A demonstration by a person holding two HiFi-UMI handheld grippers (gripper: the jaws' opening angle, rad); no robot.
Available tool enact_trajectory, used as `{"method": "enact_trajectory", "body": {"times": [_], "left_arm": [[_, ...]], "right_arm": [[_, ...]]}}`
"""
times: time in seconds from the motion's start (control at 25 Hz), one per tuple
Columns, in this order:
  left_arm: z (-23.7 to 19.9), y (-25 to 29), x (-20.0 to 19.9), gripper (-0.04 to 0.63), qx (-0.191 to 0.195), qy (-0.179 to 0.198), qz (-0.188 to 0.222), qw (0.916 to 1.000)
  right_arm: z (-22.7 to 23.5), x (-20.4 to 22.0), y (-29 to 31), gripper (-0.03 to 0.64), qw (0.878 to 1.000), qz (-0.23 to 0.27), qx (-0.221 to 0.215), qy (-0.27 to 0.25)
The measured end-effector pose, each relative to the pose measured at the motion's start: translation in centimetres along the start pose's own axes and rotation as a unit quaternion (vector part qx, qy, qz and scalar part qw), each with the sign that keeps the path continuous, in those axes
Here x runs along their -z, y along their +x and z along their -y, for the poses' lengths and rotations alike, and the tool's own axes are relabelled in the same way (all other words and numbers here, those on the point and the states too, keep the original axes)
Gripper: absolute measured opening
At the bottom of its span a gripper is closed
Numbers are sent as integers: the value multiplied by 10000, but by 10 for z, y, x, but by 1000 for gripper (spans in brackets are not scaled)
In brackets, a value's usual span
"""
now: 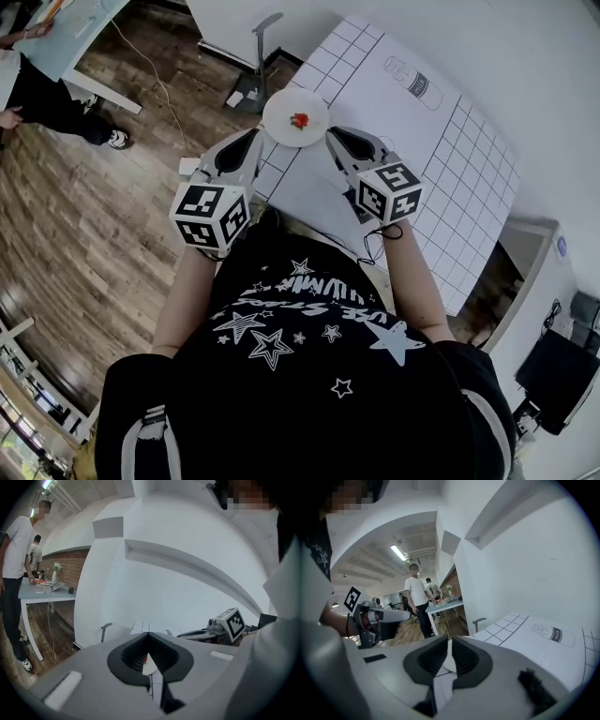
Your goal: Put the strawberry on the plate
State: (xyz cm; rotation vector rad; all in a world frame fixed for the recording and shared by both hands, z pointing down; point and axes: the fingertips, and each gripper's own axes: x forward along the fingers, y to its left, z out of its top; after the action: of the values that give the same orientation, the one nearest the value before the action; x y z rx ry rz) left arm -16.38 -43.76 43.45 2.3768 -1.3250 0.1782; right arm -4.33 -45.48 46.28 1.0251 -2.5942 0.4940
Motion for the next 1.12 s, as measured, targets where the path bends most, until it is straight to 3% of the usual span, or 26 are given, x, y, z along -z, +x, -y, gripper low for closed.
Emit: {"method": "enact_trajectory", "body": {"times": [0.44, 0.96, 1.12], "left_arm": [[87, -9, 7, 8, 222, 249, 131, 9994], [177, -45, 36, 8, 72, 423, 236, 9988], [199, -60, 41, 8, 40, 417, 334, 9986]], "right_arm": [[-4, 22, -98, 14, 9993, 317, 158, -106], [-14, 59, -197, 14, 9986, 521, 54, -37], [-18, 69, -217, 14, 9982, 559, -33, 227]]}}
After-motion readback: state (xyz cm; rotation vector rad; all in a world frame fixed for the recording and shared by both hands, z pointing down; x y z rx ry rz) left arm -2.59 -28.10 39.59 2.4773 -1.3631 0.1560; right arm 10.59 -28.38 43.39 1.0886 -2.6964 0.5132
